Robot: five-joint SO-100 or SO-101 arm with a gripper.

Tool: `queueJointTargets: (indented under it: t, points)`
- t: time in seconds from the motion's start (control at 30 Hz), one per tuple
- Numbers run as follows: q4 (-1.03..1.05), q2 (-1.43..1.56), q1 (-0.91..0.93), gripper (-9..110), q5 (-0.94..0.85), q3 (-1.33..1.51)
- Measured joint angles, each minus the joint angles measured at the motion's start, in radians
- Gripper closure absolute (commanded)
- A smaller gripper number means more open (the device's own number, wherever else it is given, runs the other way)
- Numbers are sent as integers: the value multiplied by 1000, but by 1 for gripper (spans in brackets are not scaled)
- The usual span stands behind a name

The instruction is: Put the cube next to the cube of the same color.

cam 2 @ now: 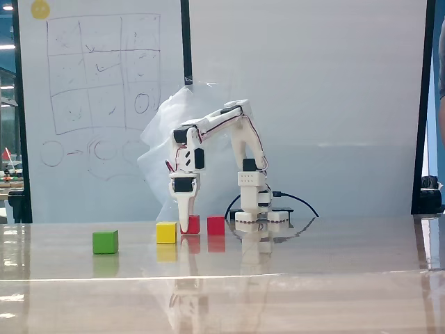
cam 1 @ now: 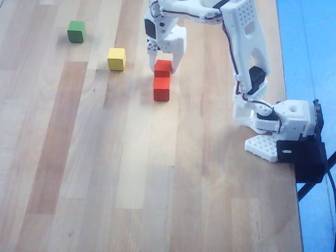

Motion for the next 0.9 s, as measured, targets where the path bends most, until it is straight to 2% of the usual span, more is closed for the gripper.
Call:
queueJointTargets:
  t: [0.27, 0.63, 0.9]
  points:
    - [-5, -37, 0, 99, -3, -29]
    - [38, -40, -8, 69, 12, -31]
    - [123, 3, -11, 68, 12, -31]
